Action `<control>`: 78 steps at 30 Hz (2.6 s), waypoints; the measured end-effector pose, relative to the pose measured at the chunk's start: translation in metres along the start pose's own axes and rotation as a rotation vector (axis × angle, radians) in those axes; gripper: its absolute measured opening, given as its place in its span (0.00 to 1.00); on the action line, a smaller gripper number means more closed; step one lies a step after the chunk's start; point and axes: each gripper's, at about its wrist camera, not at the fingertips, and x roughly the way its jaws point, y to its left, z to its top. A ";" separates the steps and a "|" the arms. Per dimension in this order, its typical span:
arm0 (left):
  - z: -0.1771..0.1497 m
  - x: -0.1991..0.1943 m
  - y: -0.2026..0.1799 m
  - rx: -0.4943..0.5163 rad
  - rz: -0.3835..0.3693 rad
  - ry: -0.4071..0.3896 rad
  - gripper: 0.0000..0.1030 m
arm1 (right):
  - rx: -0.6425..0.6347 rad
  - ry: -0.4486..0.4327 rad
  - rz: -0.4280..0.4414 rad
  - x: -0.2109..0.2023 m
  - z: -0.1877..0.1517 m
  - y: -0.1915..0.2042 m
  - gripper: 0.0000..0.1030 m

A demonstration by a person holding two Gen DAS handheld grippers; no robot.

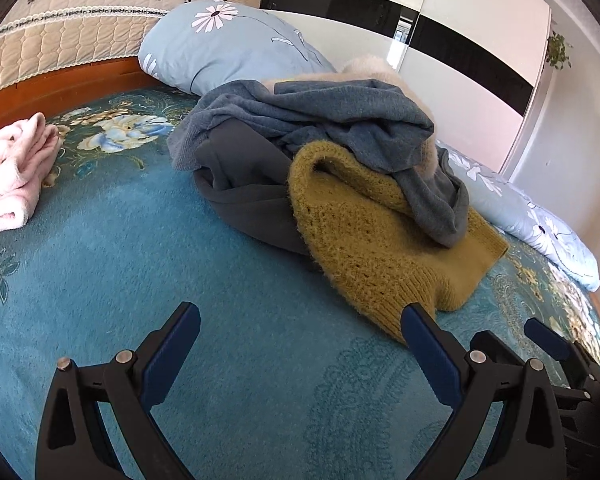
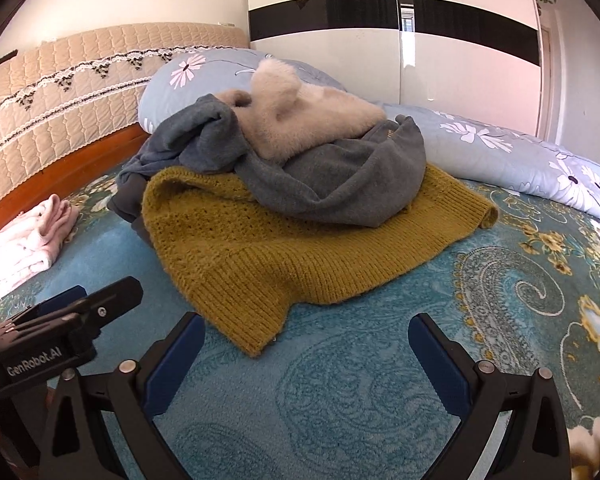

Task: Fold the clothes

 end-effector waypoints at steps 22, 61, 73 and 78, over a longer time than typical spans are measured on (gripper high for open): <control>0.002 -0.005 0.005 -0.021 -0.053 0.016 0.98 | 0.013 0.050 0.055 0.004 -0.005 -0.003 1.00; 0.044 -0.017 0.082 -0.189 -0.064 0.008 0.98 | 0.110 0.063 -0.239 0.142 0.188 0.030 0.19; 0.034 -0.042 0.092 -0.214 -0.099 -0.001 0.98 | 0.452 -0.096 0.073 0.033 0.241 -0.032 0.12; 0.028 -0.064 0.075 -0.151 -0.145 -0.023 0.98 | 0.406 -0.159 0.169 -0.031 0.246 -0.016 0.12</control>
